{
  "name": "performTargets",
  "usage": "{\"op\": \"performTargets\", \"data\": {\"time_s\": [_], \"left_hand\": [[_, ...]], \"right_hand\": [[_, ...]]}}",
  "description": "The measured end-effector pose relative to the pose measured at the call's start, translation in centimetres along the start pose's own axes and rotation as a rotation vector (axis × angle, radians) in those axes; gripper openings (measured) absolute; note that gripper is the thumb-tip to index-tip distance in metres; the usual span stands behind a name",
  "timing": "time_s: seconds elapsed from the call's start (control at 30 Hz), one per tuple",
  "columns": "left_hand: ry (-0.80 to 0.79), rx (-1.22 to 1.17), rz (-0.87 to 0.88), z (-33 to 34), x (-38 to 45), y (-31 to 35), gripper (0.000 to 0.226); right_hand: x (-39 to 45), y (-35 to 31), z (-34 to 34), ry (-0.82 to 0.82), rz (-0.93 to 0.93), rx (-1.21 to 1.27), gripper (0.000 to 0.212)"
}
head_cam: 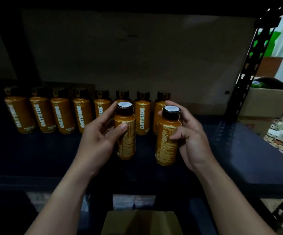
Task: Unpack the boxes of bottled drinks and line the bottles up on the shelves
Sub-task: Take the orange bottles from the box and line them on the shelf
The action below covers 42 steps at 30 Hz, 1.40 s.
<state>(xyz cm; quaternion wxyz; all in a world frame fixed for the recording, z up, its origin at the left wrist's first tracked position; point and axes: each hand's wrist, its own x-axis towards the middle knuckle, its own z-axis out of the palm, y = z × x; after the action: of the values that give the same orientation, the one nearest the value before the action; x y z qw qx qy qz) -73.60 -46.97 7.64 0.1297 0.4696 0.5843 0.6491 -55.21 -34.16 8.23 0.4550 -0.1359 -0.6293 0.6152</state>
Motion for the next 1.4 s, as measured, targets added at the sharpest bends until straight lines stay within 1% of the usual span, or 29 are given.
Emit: {"op": "performTargets", "data": {"time_s": [0.17,0.27,0.4,0.5,0.57,0.7,0.8,0.87,0.93,1.0,1.07,1.1,1.17,1.27,1.4], "left_hand": [[-0.013,-0.06,0.005,0.4,0.4,-1.1,0.063],[-0.016,-0.049,0.006,0.2,0.3,-1.5,0.067],[-0.072,-0.058,-0.085,-0.3,0.2,-2.0,0.084],[-0.146,-0.07,-0.171,-0.2,0.0,-2.7,0.087],[-0.174,-0.056,-0.19,0.0,-0.1,-3.0,0.087],[-0.125,0.018,-0.188,0.4,-0.2,-3.2,0.087],[-0.078,0.12,-0.161,0.9,-0.3,-3.5,0.097],[-0.051,0.195,-0.122,1.2,-0.6,-3.4,0.095],[-0.058,0.23,-0.098,1.4,-0.8,-3.1,0.093],[-0.118,0.125,-0.153,0.9,-0.7,-3.1,0.099],[-0.182,-0.057,-0.223,-0.2,-0.4,-3.3,0.105],[-0.201,-0.126,-0.235,-0.7,-0.3,-3.4,0.104],[-0.21,-0.184,-0.233,-1.0,-0.2,-3.4,0.095],[-0.176,-0.138,-0.226,-0.6,-0.2,-3.7,0.089],[-0.116,0.024,-0.186,0.3,-0.3,-3.9,0.095]], "right_hand": [[0.7,1.6,-0.6,0.03,0.038,-0.07,0.084],[0.3,2.3,-1.0,0.056,0.074,-0.147,0.092],[-0.4,2.6,-1.3,0.063,0.13,-0.211,0.09],[-0.9,2.8,-1.2,0.055,0.167,-0.259,0.085],[-1.1,2.9,-1.1,0.051,0.182,-0.284,0.083],[-1.3,2.8,-1.0,0.05,0.188,-0.33,0.084],[-1.4,2.8,-0.6,0.052,0.173,-0.424,0.082],[-1.4,2.8,-0.6,0.057,0.158,-0.468,0.079],[-1.4,2.8,-0.6,0.058,0.146,-0.495,0.079],[-1.4,2.9,-0.6,0.056,0.146,-0.499,0.079],[-1.4,2.9,-0.6,0.053,0.148,-0.498,0.08],[-1.4,2.9,-0.6,0.054,0.148,-0.5,0.08],[-1.4,2.9,-0.6,0.052,0.144,-0.502,0.08],[-1.4,3.0,-0.7,0.053,0.144,-0.502,0.081],[-1.4,3.0,-0.8,0.048,0.144,-0.505,0.081]]}}
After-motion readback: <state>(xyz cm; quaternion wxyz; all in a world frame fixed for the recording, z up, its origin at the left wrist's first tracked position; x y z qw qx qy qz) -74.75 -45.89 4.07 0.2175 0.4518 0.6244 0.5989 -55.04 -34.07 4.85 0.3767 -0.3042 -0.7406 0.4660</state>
